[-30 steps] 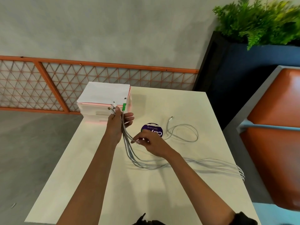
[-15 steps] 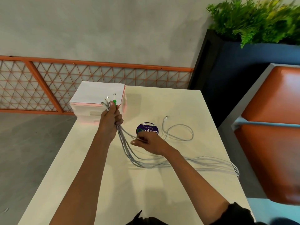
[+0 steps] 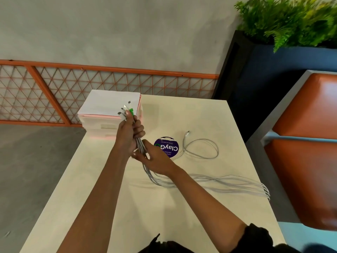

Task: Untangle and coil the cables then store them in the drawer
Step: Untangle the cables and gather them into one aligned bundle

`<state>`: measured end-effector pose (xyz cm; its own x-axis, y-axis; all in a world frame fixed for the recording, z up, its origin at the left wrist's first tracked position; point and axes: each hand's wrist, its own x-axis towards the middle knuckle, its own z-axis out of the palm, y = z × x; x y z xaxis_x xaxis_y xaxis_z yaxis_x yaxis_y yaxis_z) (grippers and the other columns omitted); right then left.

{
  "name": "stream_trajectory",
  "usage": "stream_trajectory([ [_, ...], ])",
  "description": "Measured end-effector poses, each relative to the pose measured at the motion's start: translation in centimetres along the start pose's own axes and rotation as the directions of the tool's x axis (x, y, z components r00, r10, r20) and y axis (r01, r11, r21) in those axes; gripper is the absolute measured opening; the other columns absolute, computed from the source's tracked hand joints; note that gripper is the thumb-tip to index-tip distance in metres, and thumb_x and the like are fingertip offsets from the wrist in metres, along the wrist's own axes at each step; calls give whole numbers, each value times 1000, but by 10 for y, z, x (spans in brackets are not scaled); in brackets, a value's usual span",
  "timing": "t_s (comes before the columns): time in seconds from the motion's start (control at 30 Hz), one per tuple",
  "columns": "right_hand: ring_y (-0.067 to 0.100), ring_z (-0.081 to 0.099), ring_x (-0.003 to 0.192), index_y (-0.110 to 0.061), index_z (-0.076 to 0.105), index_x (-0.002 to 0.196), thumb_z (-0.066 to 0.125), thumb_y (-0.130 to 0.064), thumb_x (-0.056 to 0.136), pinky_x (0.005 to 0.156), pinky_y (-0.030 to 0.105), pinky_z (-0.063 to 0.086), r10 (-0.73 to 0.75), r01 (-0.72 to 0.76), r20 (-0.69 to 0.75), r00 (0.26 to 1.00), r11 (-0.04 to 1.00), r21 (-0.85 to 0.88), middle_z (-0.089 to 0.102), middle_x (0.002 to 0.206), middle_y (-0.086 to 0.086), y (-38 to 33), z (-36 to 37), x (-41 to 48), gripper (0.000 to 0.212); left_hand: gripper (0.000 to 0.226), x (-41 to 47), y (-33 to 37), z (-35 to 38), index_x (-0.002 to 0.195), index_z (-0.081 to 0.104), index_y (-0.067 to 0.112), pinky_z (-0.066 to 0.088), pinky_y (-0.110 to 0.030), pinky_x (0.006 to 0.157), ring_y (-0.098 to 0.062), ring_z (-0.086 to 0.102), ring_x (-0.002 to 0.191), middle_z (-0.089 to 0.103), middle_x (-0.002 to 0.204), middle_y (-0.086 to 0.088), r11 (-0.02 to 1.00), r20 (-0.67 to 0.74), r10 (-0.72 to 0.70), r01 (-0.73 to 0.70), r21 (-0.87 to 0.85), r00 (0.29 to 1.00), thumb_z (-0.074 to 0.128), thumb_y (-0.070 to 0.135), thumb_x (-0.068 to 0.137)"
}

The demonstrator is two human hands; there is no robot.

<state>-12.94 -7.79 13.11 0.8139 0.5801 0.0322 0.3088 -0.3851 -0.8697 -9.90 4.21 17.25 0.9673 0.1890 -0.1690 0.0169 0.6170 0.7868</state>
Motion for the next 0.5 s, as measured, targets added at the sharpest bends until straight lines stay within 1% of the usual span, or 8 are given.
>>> stream_trajectory([
  [0.03, 12, 56, 64, -8, 45, 95, 51, -39, 96, 65, 32, 47, 4, -5, 16, 1000, 999, 39, 55, 69, -9, -1, 3, 1, 32, 40, 0, 2, 0, 71, 41, 16, 18, -13, 35, 0, 21, 36, 26, 46, 11, 1000, 20, -12, 12, -4, 1000, 32, 40, 102],
  [0.07, 14, 55, 60, -9, 43, 90, 49, -39, 97, 64, 35, 48, 30, -35, 48, 998, 995, 90, 52, 66, -7, -2, 6, 0, 31, 41, 1, 5, -1, 70, 40, 16, 18, -13, 34, 0, 21, 36, 25, 47, 11, 1000, 43, -30, 30, -7, 999, 31, 41, 101],
  [0.13, 8, 47, 55, -15, 41, 79, 47, -42, 97, 59, 31, 45, 89, -111, 118, 989, 975, 195, 45, 63, -7, 1, 6, -7, 33, 43, 1, 9, -8, 70, 39, 16, 19, -13, 34, 0, 21, 36, 25, 48, 11, 997, 88, -77, 79, -19, 993, 29, 44, 101],
  [0.17, 6, 43, 52, -17, 40, 74, 47, -43, 97, 57, 29, 43, 108, -137, 140, 984, 966, 218, 44, 61, -7, 2, 5, -10, 35, 44, 1, 10, -12, 70, 38, 16, 20, -13, 35, 0, 22, 36, 25, 48, 11, 995, 100, -94, 97, -29, 991, 27, 45, 101],
  [0.23, 5, 40, 46, -18, 39, 68, 46, -46, 96, 53, 25, 41, 138, -174, 173, 975, 960, 218, 43, 56, -7, 5, 0, -15, 40, 46, 0, 8, -20, 70, 38, 16, 20, -14, 35, -1, 22, 36, 25, 48, 11, 993, 92, -98, 103, -52, 991, 26, 47, 101],
  [0.3, 6, 40, 43, -20, 40, 65, 45, -51, 95, 50, 22, 40, 163, -204, 196, 967, 956, 209, 42, 52, -9, 7, -2, -20, 44, 47, 0, 5, -26, 70, 39, 16, 19, -15, 37, -2, 21, 37, 24, 48, 10, 995, 50, -69, 72, -70, 996, 26, 50, 100],
  [0.4, 9, 40, 42, -19, 40, 65, 41, -56, 94, 48, 21, 40, 212, -257, 232, 949, 948, 186, 42, 50, -11, 10, -4, -27, 47, 48, 4, 7, -33, 69, 38, 17, 18, -16, 36, -3, 19, 37, 22, 48, 10, 995, -18, -16, 14, -97, 1000, 26, 52, 99],
  [0.5, 10, 38, 47, -16, 40, 66, 35, -59, 95, 53, 22, 40, 246, -280, 247, 937, 954, 112, 40, 53, -8, 22, -6, -41, 52, 47, 12, 18, -44, 68, 35, 18, 17, -16, 35, -4, 16, 38, 21, 46, 10, 986, -97, 30, -45, -159, 995, 27, 51, 99],
])
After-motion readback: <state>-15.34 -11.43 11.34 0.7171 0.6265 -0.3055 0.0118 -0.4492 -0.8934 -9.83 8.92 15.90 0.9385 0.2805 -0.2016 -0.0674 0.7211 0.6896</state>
